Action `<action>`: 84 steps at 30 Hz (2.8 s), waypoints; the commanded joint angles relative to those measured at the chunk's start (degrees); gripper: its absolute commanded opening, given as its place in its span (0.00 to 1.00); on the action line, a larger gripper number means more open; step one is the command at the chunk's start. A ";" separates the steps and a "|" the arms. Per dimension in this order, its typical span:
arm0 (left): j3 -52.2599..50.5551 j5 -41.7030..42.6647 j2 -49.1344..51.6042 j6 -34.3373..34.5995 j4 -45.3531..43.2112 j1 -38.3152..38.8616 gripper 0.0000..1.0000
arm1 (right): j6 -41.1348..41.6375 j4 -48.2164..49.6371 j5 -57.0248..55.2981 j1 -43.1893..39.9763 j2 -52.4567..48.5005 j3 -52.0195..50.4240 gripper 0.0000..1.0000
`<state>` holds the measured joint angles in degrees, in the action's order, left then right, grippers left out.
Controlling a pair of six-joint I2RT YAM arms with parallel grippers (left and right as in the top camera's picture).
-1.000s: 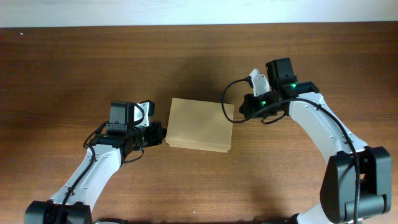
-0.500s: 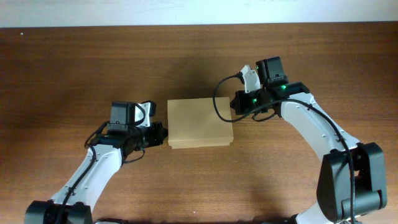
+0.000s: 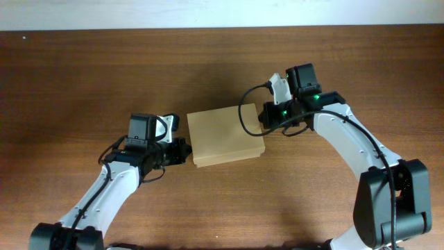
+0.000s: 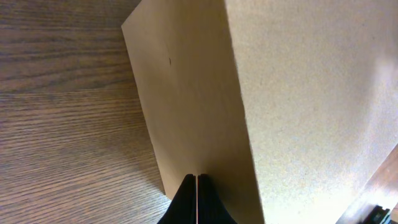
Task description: Pack container
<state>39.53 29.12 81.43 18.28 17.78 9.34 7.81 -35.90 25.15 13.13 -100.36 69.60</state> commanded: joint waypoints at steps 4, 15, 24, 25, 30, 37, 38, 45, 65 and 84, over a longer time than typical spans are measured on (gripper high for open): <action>1.36 0.28 -2.40 0.57 -0.22 -0.57 0.02 | 0.22 -6.51 1.55 0.74 -0.50 0.94 0.04; 1.95 -7.06 -15.61 0.57 5.86 -0.57 0.02 | 0.20 -15.06 0.98 0.74 -0.46 0.94 0.04; 1.95 -10.97 -23.98 0.57 9.84 -0.57 0.02 | 0.20 -17.73 1.49 1.40 0.37 0.94 0.04; 1.95 -10.97 -24.57 0.57 9.99 -0.57 0.02 | 0.20 -17.75 1.66 1.75 0.37 0.94 0.04; 1.95 -10.97 -26.32 0.57 11.30 -0.57 0.02 | 0.20 -17.40 0.96 5.14 0.37 0.94 0.04; 3.28 -11.23 -28.74 0.50 15.04 -0.57 0.02 | 2.19 -18.47 -8.09 5.11 1.33 2.75 0.04; 3.91 -11.21 -29.16 0.48 16.02 -0.57 0.02 | 2.19 -19.41 -9.77 4.70 1.88 3.69 0.04; 12.72 -11.39 -33.90 -2.93 28.37 -0.50 0.02 | 2.16 -29.18 -14.49 2.56 10.95 14.21 0.04; 21.44 -0.26 -47.89 -5.77 47.30 -0.50 0.02 | 3.65 -48.85 -14.21 2.60 56.81 17.81 0.04; 21.44 1.09 -47.87 -5.75 48.04 -0.50 0.99 | 3.61 -48.81 -14.29 2.58 60.98 17.79 0.99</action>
<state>59.96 29.21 33.85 13.06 65.82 9.04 11.55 -84.88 11.40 15.73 -39.27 87.05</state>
